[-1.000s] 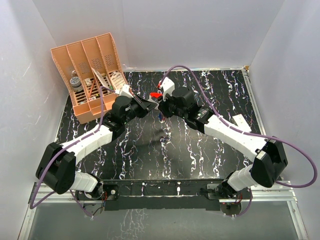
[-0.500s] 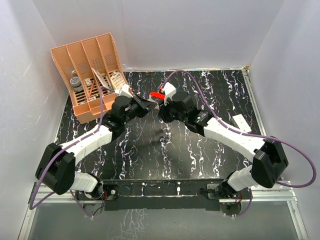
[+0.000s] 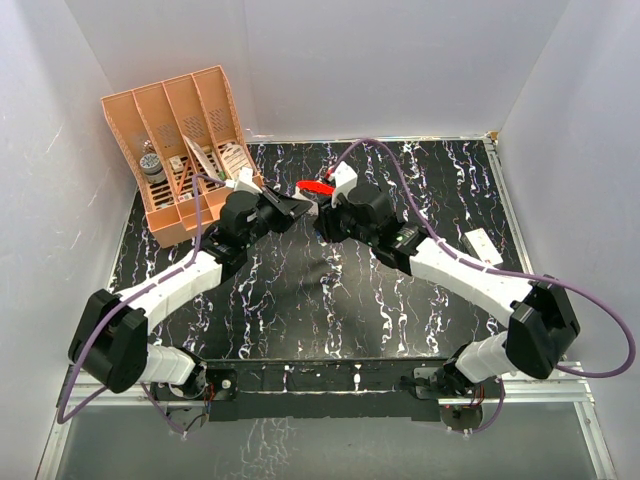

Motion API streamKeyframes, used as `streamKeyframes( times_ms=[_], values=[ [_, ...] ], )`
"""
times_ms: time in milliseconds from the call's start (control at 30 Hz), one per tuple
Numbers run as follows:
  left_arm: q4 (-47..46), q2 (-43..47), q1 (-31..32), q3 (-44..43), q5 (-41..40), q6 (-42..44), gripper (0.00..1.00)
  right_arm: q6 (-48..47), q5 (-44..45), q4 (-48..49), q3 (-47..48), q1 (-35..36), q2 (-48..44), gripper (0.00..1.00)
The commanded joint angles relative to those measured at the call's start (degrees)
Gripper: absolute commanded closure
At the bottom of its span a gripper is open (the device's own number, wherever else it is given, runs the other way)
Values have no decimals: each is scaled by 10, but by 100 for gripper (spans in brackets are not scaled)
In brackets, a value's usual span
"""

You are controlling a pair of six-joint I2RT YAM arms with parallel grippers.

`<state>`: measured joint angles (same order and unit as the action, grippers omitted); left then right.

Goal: Put the keys on the keyring

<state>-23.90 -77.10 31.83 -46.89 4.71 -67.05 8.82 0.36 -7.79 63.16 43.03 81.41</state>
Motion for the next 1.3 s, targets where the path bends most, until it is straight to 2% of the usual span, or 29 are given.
streamKeyframes(
  times_ms=[0,267,533,700,933,1267],
  values=[
    [-62,34,-7,9,-19,-52,100,29,23,87,-22,2,-59,70],
    [-113,48,-8,50,-66,-126,100,31,51,108,-30,2,-84,70],
    [-66,113,10,88,-164,-185,100,45,39,139,-46,2,-91,71],
    [-52,159,34,105,-228,-189,100,42,14,166,-71,1,-104,71],
    [-55,157,45,109,-230,-195,100,21,-42,220,-112,2,-129,72],
    [-53,138,52,95,-229,-201,100,28,-107,199,-79,2,-101,72]
  ],
)
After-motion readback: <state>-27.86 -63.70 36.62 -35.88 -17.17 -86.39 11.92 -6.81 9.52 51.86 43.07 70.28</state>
